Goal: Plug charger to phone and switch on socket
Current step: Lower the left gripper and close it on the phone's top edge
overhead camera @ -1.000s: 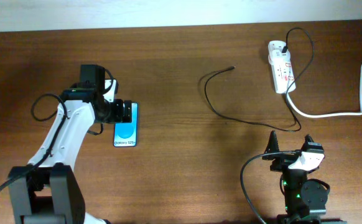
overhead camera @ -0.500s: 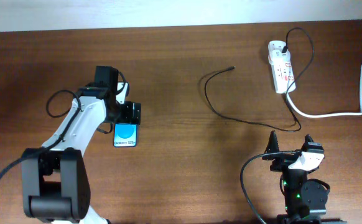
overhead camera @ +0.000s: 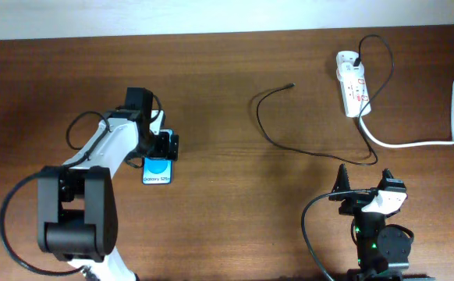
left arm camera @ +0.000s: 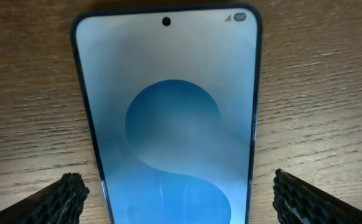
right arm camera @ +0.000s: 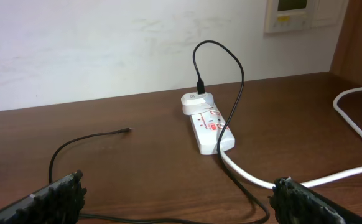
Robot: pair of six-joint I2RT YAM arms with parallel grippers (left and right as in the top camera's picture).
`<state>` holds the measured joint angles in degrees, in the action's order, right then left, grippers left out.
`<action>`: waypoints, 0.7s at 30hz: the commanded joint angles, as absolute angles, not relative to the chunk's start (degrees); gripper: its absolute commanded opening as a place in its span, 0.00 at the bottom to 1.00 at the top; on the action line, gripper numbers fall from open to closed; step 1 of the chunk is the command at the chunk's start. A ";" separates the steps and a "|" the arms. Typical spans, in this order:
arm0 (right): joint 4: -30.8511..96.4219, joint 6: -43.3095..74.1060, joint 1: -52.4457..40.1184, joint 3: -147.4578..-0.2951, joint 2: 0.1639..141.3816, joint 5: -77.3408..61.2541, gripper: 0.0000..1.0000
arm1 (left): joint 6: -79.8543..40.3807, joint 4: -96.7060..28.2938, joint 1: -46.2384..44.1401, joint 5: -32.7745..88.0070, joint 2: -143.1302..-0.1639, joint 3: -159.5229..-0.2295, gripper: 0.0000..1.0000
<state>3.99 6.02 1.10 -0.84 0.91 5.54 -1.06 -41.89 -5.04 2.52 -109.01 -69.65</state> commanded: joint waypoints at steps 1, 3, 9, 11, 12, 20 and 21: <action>4.05 6.20 1.41 -0.32 0.40 5.65 0.98 | -0.21 -41.78 -4.99 2.15 -110.30 -70.32 0.99; 4.05 6.22 1.41 -0.32 0.40 5.65 0.98 | -0.21 -41.76 -4.99 2.13 -110.78 -70.32 0.99; 4.05 6.22 1.41 -0.32 0.40 5.65 0.98 | -0.21 -41.58 -4.99 2.11 -113.32 -70.32 0.99; 4.05 6.20 1.41 -0.32 0.40 5.65 0.98 | -0.19 -41.54 -4.99 2.11 -114.39 -70.32 0.99; 4.05 6.20 1.43 -0.32 0.40 5.65 0.98 | -0.21 -41.54 -4.99 2.11 -114.78 -70.32 0.99; 4.05 6.22 1.43 -0.32 0.40 5.65 0.98 | -0.23 -42.46 -4.99 2.15 -116.53 -70.32 0.99; 4.05 6.20 1.41 -0.32 0.40 5.65 0.98 | -0.43 -42.72 -4.99 2.13 -116.53 -70.32 0.99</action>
<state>3.99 6.04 1.10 -0.84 0.91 5.54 -0.84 -41.91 -5.10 0.58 -112.53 -71.61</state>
